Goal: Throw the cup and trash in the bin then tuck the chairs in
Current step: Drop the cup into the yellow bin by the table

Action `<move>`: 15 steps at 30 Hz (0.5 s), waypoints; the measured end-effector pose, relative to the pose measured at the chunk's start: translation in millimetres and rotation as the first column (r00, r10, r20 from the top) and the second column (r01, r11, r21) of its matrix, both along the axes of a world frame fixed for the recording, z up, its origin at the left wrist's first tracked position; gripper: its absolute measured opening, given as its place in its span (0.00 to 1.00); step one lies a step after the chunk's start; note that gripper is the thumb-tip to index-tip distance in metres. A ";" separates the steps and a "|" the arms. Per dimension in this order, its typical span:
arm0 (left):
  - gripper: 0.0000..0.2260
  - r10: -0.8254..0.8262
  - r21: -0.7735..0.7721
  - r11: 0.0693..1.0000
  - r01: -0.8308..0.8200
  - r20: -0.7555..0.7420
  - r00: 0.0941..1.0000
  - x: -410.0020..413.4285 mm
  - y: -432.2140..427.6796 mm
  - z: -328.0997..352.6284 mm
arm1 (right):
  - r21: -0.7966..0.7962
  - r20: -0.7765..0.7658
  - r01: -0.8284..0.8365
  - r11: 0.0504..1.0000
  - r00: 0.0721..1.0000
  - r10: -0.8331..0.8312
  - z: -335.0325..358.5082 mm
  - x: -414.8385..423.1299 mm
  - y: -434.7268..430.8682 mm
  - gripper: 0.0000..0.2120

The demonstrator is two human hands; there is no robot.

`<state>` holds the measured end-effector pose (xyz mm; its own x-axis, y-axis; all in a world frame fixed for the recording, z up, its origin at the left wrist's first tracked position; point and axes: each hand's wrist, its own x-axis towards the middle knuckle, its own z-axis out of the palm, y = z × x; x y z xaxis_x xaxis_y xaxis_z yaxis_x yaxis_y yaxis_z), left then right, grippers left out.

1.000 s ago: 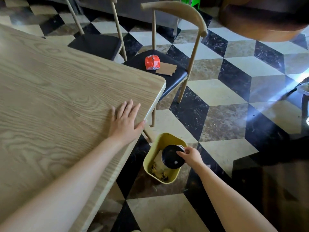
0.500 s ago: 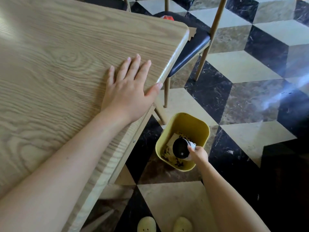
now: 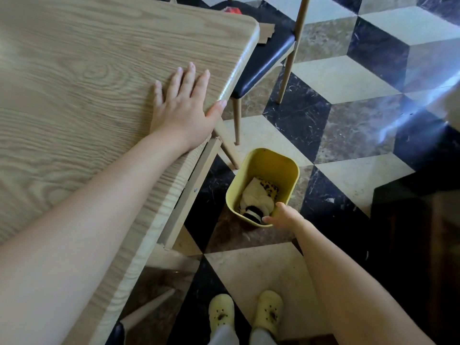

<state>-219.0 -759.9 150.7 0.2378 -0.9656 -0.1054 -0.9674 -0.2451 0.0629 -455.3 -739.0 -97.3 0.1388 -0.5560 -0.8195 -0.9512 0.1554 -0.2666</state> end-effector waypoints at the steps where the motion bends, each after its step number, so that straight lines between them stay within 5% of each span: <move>1: 0.30 -0.004 0.022 1.000 0.004 -0.004 1.000 -0.9 0.0 1.1 | 0.008 0.005 -0.040 0.999 0.999 0.040 12.7 -3.1 1.4 0.38; 9: 0.35 -0.035 0.306 0.951 0.043 -0.029 0.999 -33.3 35.5 31.6 | 0.127 0.004 -0.262 0.957 0.965 0.264 141.4 -41.0 6.4 0.46; 15: 0.28 -0.131 0.663 0.731 0.164 -0.100 0.986 -64.2 39.3 101.0 | 0.183 -0.117 -0.325 0.928 0.930 0.349 270.2 -78.0 -5.5 0.38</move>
